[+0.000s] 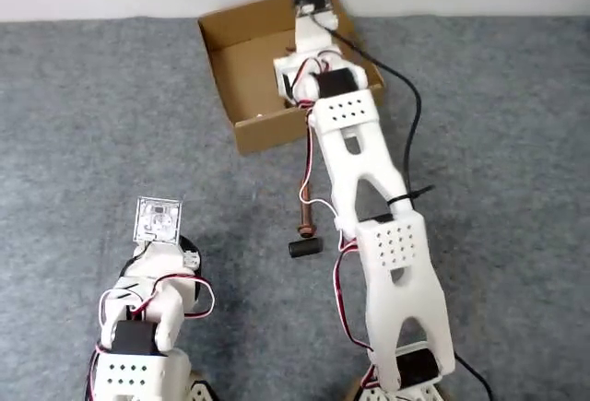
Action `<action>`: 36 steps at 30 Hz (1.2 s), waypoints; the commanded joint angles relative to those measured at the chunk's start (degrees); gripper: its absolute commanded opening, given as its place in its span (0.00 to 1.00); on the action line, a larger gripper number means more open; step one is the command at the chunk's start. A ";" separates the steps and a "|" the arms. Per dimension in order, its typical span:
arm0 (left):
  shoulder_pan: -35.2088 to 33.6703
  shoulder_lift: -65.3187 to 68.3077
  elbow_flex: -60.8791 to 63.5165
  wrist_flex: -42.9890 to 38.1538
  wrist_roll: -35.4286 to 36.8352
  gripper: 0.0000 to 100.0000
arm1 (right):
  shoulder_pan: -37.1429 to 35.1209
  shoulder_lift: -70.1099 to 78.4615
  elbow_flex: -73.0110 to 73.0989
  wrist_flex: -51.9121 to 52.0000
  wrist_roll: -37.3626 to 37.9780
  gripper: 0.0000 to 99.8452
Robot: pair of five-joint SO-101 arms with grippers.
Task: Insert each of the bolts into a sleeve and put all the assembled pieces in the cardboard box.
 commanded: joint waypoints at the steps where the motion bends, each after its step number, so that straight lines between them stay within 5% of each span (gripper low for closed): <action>1: -0.18 -0.35 -0.22 -1.67 -0.18 0.00 | -1.89 3.03 -8.18 2.42 3.96 0.01; 6: -0.18 -0.35 -0.22 -1.67 -0.18 0.00 | -2.95 7.87 -13.36 6.29 5.63 0.02; 12: -0.18 -0.35 -0.22 -1.67 -0.18 0.00 | -2.95 9.01 -15.65 10.24 5.63 0.18; 23: -0.35 -0.35 -0.22 -1.76 -0.18 0.00 | -3.30 9.01 -29.45 23.08 5.54 0.01; 36: -0.97 -0.35 -0.22 -1.76 -0.18 0.00 | -3.38 2.15 -32.88 46.99 5.19 0.01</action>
